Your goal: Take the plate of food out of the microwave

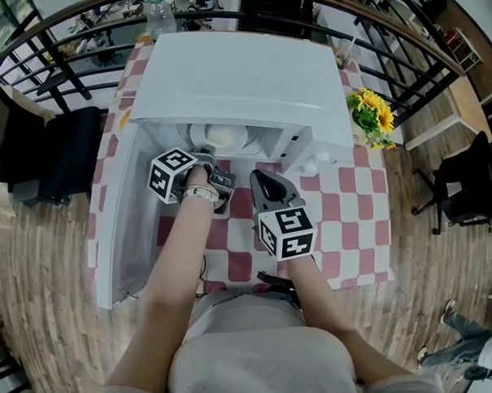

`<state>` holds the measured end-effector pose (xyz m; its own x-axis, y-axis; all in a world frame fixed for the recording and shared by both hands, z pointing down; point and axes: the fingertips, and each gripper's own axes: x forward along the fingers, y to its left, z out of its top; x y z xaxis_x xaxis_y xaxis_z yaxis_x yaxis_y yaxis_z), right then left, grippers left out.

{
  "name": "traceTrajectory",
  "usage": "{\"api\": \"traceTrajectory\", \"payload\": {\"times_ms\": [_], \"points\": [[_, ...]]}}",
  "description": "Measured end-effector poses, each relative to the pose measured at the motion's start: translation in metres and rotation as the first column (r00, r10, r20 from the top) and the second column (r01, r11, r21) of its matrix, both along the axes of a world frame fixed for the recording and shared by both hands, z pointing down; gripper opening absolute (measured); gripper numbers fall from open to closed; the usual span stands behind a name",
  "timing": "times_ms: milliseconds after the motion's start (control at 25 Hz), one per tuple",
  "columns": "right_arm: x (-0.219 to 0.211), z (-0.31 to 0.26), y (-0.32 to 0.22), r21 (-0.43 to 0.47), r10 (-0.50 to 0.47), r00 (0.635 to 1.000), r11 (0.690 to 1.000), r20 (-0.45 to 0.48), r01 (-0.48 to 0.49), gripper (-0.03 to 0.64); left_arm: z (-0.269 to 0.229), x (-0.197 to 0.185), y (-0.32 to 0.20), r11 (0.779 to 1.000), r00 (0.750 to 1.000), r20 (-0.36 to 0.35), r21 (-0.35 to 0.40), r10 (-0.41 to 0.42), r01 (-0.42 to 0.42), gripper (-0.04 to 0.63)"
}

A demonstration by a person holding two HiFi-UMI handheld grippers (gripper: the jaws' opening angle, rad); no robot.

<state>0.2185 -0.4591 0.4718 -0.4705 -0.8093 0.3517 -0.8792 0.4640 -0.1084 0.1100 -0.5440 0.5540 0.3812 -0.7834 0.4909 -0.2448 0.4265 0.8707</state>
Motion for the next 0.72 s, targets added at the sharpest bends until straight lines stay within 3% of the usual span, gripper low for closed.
{"api": "traceTrajectory", "payload": {"times_ms": [720], "points": [[0.002,-0.018,0.016,0.058,-0.003,1.0,0.998,-0.002,0.003,0.021,-0.016,-0.007,0.022,0.986,1.0,-0.031,0.167,0.005,0.001,0.015]]}}
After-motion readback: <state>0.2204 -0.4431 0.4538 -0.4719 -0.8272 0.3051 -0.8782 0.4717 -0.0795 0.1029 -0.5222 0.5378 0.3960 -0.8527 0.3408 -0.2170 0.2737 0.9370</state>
